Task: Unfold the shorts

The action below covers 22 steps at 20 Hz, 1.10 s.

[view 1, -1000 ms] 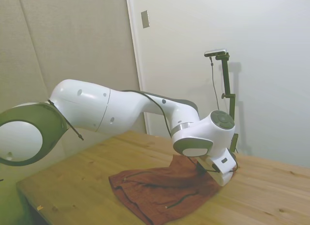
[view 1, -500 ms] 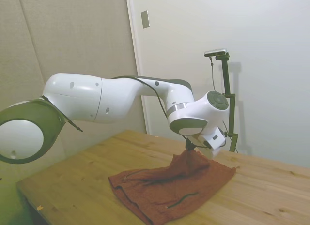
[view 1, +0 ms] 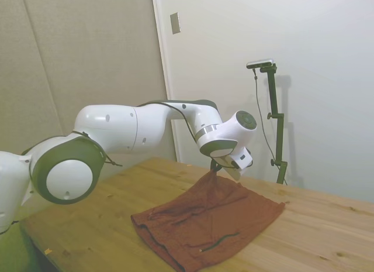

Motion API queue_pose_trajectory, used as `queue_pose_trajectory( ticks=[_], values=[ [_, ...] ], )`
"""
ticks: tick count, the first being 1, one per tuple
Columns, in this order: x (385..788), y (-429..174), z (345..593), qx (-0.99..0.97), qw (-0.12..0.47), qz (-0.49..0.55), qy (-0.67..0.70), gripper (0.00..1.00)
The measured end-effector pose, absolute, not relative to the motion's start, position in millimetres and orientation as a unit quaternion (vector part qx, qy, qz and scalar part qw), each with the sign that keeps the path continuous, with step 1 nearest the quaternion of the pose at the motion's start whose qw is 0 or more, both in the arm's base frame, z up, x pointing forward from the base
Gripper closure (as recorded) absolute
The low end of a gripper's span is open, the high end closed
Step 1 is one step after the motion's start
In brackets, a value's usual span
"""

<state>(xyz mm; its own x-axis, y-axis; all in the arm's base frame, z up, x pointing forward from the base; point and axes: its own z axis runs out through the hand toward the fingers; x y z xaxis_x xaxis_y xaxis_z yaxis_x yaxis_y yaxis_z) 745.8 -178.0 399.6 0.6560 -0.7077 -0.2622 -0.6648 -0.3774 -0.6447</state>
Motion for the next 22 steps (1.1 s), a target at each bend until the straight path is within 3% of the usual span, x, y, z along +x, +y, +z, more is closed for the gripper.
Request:
queue_pose_trajectory(
  ticks=[10,22],
  values=[
    [788,-107,385,-0.837,0.391,-0.01,0.384,1.0],
    [806,-51,378,-0.849,0.4,-0.001,0.344,1.0]
  ],
)
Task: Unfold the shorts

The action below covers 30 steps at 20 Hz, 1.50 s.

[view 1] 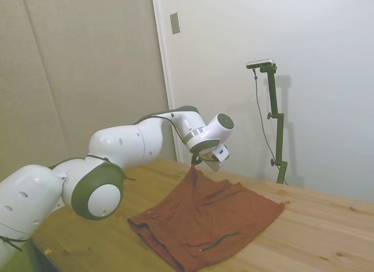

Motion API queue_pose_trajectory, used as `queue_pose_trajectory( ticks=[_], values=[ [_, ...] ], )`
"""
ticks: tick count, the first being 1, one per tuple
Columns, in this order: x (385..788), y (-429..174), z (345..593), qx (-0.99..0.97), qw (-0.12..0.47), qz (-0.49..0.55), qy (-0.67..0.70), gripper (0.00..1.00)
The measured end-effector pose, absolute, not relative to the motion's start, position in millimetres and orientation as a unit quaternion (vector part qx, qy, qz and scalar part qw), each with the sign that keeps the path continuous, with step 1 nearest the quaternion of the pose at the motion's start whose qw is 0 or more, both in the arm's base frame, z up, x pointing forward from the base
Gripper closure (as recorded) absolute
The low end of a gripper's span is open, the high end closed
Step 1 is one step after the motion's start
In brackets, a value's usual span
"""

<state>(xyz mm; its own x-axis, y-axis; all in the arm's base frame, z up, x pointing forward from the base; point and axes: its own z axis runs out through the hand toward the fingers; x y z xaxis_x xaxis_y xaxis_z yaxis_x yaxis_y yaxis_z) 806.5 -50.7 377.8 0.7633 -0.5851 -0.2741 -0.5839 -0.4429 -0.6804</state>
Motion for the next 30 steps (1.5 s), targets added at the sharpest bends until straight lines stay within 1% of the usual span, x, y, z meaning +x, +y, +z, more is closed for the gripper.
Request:
queue_pose_trajectory(
  ticks=[4,5,12,17,19,21,24,27,30],
  values=[
    [811,-38,370,-0.852,0.398,0.003,0.341,1.0],
    [811,-36,368,-0.853,0.397,0.005,0.339,0.0],
    [816,-21,359,-0.855,0.406,0.012,0.323,0.0],
    [818,-9,363,-0.857,0.408,0.008,0.314,0.0],
    [818,-8,370,-0.858,0.407,0.003,0.314,0.0],
    [818,-11,382,-0.86,0.381,-0.001,0.339,0.0],
    [813,-29,402,-0.863,0.323,-0.013,0.389,0.0],
    [807,-58,410,-0.869,0.26,-0.032,0.42,0.0],
    [796,-61,416,-0.88,0.193,-0.042,0.432,0.0]
  ],
)
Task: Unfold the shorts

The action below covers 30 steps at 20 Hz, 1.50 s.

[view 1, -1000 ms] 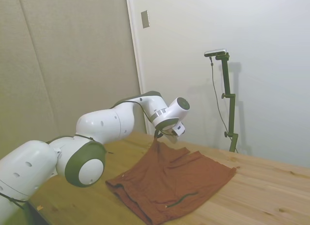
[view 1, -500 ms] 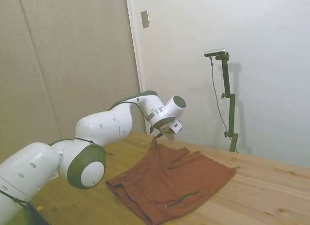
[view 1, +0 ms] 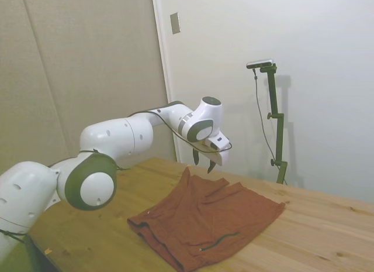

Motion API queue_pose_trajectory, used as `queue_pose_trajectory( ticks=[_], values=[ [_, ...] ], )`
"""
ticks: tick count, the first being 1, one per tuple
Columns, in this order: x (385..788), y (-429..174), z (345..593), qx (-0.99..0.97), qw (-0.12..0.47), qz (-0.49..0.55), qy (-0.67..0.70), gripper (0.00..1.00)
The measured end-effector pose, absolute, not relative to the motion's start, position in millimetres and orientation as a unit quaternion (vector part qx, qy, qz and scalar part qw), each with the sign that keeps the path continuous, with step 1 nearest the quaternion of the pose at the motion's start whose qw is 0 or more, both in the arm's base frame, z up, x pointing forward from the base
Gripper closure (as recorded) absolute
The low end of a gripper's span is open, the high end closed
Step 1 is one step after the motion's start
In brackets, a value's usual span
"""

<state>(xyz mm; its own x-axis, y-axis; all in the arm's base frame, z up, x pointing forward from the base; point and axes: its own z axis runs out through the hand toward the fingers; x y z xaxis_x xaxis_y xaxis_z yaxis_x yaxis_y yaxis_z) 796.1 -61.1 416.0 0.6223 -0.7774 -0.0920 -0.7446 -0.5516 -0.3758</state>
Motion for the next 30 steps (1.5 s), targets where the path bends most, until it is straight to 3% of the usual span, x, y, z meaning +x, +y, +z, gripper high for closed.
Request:
queue_pose_trajectory(
  ticks=[7,15,25,30],
  values=[
    [753,-8,453,-0.902,0.01,-0.072,0.425,0.0],
    [679,29,492,-0.91,-0.022,-0.067,0.409,0.0],
    [568,39,460,-0.917,-0.03,-0.04,0.395,0.0],
    [484,60,451,-0.912,-0.033,-0.037,0.408,0.0]
  ],
)
